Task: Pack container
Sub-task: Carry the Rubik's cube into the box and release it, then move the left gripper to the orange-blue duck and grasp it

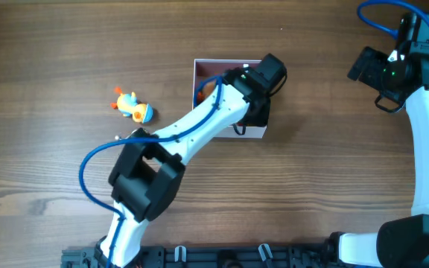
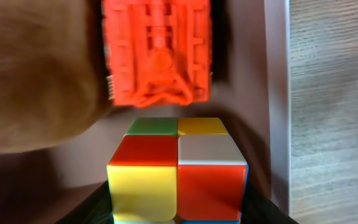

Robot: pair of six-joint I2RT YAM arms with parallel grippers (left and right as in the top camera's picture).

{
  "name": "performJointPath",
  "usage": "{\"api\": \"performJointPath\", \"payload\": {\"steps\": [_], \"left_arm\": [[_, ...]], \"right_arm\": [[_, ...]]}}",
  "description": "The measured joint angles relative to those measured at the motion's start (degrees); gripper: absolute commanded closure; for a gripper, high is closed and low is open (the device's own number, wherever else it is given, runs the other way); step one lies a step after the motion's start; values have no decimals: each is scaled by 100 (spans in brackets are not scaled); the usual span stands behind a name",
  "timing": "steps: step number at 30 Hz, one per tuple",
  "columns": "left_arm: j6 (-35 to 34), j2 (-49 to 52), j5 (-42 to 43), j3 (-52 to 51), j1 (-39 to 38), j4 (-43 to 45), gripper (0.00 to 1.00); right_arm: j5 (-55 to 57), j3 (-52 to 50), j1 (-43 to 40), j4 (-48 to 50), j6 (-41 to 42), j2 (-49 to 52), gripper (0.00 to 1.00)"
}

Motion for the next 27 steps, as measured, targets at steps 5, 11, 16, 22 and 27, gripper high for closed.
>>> {"api": "performJointPath", "payload": {"steps": [5, 11, 16, 22, 27], "left_arm": [[-2, 63, -2, 0, -92, 323, 61], [4, 63, -2, 0, -101, 411, 27], [-63, 63, 0, 0, -101, 345, 20], [-66, 55, -2, 0, -101, 13, 21], [-63, -188, -11, 0, -94, -450, 18]], "right_arm": [[0, 0, 0, 2, 0, 0, 0], [0, 0, 0, 2, 0, 0, 0], [0, 0, 0, 2, 0, 0, 0], [0, 0, 0, 2, 0, 0, 0], [0, 0, 0, 2, 0, 0, 0]]}}
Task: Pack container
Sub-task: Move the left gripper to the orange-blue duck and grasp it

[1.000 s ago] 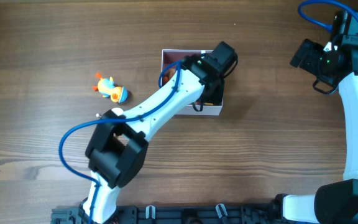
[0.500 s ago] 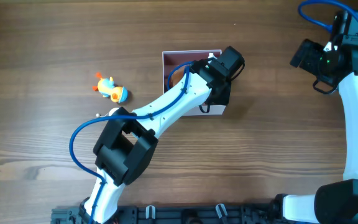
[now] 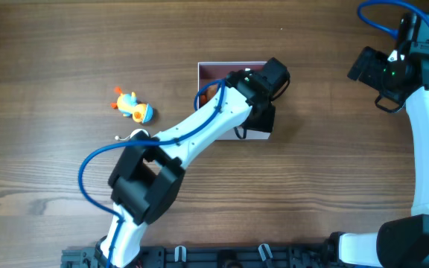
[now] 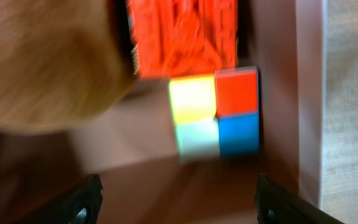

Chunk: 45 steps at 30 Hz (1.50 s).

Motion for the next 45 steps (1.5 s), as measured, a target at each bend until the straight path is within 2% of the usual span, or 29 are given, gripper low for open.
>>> {"api": "performJointPath", "payload": {"steps": [4, 8, 13, 16, 19, 24, 26, 30, 36, 40, 45], "left_arm": [[4, -758, -382, 0, 94, -640, 7], [55, -1565, -1099, 24, 490, -1491, 7], [129, -1749, -1495, 0, 1384, -1950, 8], [214, -1690, -1593, -295, 2000, -1735, 8], [592, -1659, -1517, -863, 2747, -1211, 9], [1458, -1635, -702, -1727, 3770, -216, 18], [1784, -1613, -455, -2033, 4030, 125, 25], [2485, -1606, -216, -2369, 4061, 605, 28], [3453, -1606, -105, -2457, 3836, 872, 22], [3757, -1589, -68, -2457, 3770, 901, 18], [3936, -1213, -68, -2457, 3770, 1027, 20]], "right_arm": [[0, 0, 0, 0, 0, 0, 0], [0, 0, 0, 2, 0, 0, 0], [-2, 0, 0, 2, 0, 0, 0], [0, 0, 0, 2, 0, 0, 0], [0, 0, 0, 2, 0, 0, 0], [0, 0, 0, 0, 0, 0, 0], [0, 0, 0, 0, 0, 0, 0], [0, 0, 0, 2, 0, 0, 0], [0, 0, 0, 2, 0, 0, 0], [0, 0, 0, 2, 0, 0, 0], [0, 0, 0, 2, 0, 0, 0]]}}
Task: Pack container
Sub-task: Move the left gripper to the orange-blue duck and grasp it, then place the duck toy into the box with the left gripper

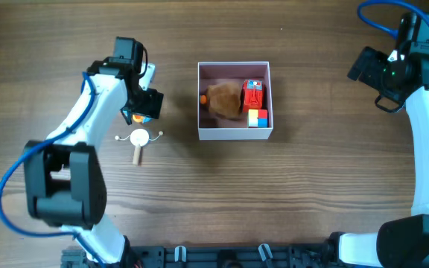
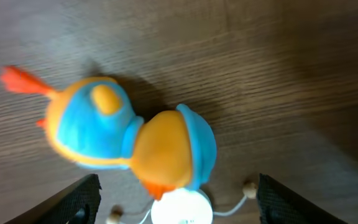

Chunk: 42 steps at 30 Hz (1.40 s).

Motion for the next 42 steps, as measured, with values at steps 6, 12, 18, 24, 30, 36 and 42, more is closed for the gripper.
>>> {"api": "performJointPath", "payload": {"steps": [6, 12, 18, 24, 30, 36, 42], "left_arm": [[39, 564, -4, 0, 0, 153, 32], [35, 605, -46, 0, 0, 160, 60], [-177, 605, -22, 2, -7, 173, 96], [-560, 581, -4, 20, -13, -33, 96], [-1019, 258, -9, 308, -155, -981, 96], [-1615, -815, -4, 1016, -817, -1200, 96], [-2420, -1692, 0, 1202, -1786, -1139, 96]], "right_arm": [[0, 0, 0, 0, 0, 0, 0], [0, 0, 0, 0, 0, 0, 0], [-2, 0, 0, 0, 0, 0, 0], [0, 0, 0, 0, 0, 0, 0], [-2, 0, 0, 0, 0, 0, 0], [0, 0, 0, 0, 0, 0, 0], [-2, 0, 0, 0, 0, 0, 0]]}}
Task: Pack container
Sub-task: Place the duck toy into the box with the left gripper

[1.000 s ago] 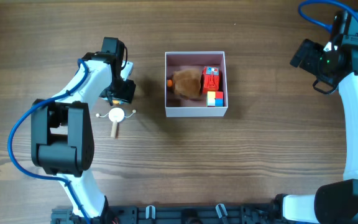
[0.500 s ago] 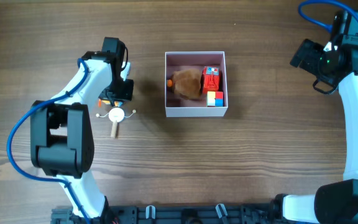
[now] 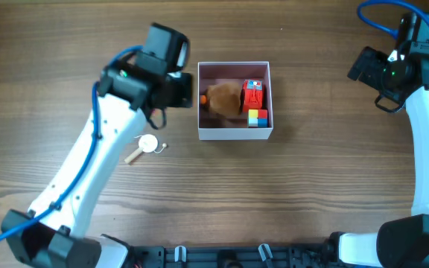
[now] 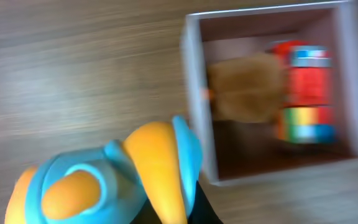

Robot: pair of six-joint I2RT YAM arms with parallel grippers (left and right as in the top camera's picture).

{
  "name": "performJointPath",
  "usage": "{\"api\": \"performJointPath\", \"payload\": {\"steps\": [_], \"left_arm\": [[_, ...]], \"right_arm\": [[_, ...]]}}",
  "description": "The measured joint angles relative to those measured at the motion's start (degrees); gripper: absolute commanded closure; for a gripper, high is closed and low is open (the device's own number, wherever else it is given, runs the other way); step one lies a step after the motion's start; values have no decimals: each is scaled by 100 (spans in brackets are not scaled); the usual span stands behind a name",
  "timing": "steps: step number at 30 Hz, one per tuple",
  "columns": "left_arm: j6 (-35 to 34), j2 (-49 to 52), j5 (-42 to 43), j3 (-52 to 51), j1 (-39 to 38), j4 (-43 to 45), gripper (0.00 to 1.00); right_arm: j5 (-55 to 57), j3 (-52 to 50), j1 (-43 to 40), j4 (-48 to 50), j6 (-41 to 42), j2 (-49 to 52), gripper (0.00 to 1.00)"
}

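My left gripper [image 3: 176, 92] is shut on a blue and orange duck toy [image 4: 104, 180], which fills the lower left of the left wrist view and is hidden under the gripper in the overhead view. It hangs just outside the left wall of the white box [image 3: 234, 134]. Inside the box [image 4: 194, 93] lie a brown plush [image 3: 224, 99], a red toy [image 3: 253, 93] and a coloured cube [image 3: 257, 117]. My right gripper [image 3: 366, 65] stays far off at the table's right, and its jaws do not show clearly.
A white round piece with a wooden stick [image 3: 144, 146] lies on the wooden table left of the box, below my left arm. The right arm stands along the right edge.
My left gripper was open over the duck toy at the table's left. Now it is shut on the duck and has moved right, up to the box's left wall.
My left gripper first held the coloured cube inside the box beside the red toy. Then it was open with the cube lying in the box. After that it was open above the duck at the left, and now it holds the duck beside the box.
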Motion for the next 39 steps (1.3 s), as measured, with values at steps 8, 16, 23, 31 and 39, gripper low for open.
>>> {"api": "performJointPath", "payload": {"steps": [8, 16, 23, 31, 39], "left_arm": [[-1196, 549, 0, 0, -973, 629, 96], [-1394, 1611, 2, 0, -1388, 1145, 96], [-1432, 2214, 0, 0, -1381, 1161, 96], [-1587, 2328, 31, 0, -1381, 1113, 56], [-1604, 2098, 39, 0, -1379, 1029, 51]], "right_arm": [[2, 0, 0, 0, 0, 0, 0], [2, 0, 0, 0, 0, 0, 0], [2, 0, 0, 0, 0, 0, 0], [2, 0, 0, 0, 0, 0, 0], [2, 0, 0, 0, 0, 0, 0]]}}
